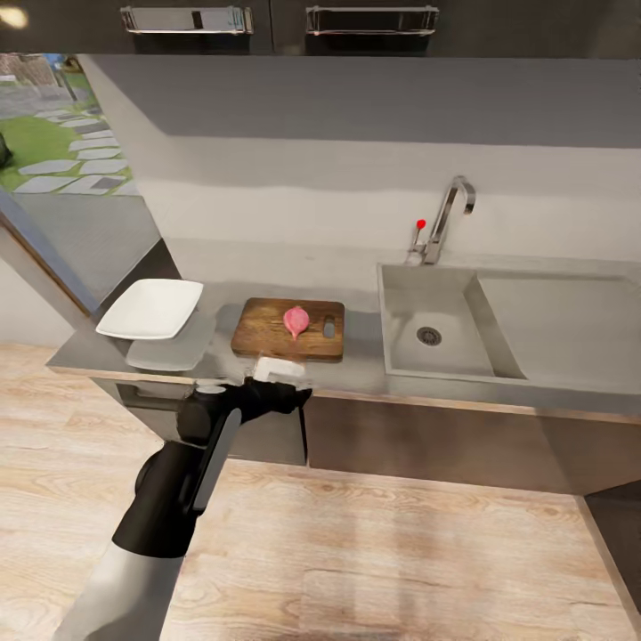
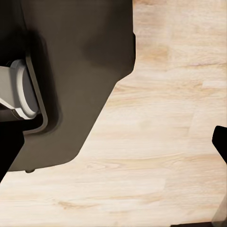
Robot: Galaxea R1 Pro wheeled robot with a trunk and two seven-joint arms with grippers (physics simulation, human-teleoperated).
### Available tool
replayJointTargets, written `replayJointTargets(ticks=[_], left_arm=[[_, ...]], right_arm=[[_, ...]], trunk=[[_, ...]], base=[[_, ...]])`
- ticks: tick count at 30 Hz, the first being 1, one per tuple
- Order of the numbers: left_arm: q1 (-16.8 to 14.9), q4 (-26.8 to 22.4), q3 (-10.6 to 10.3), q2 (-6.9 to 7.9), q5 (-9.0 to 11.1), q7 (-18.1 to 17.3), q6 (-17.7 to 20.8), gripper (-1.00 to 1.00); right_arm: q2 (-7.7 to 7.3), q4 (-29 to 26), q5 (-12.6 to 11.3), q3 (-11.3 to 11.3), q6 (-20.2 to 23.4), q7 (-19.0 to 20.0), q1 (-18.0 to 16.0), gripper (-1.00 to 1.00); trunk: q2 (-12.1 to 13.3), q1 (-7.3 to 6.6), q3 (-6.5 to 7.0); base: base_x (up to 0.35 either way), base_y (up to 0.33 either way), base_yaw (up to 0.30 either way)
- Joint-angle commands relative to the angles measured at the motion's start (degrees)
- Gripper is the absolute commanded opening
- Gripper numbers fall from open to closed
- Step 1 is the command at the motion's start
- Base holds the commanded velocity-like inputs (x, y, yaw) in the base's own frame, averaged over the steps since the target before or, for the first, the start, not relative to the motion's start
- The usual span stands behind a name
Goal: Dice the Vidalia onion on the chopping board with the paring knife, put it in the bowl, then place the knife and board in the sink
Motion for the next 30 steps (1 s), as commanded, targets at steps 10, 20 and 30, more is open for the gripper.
replayJointTargets(ticks=[10,20,30], left_arm=[[10.3,-0.6,0.0,1.19,0.3,0.0,-8.1,1.00],[25.6,-0.7,0.1,4.71,0.3,0.0,-26.0,1.00],[45.7,-0.7,0.2,12.68,0.2,0.0,-55.5,1.00]], right_arm=[[0.07,-1.0,0.7,-0.3,-1.4,0.0,0.0,1.00],[-0.01,-3.4,0.7,-0.3,-3.0,-0.2,0.0,1.00],[-0.08,-9.9,-1.0,-0.4,-3.1,-0.1,0.0,1.00]], trunk=[[-0.1,0.04,-0.08],[-0.1,0.04,-0.08],[-0.1,0.04,-0.08]], base=[[0.000,0.000,0.000],[0.000,0.000,0.000],[0.000,0.000,0.000]])
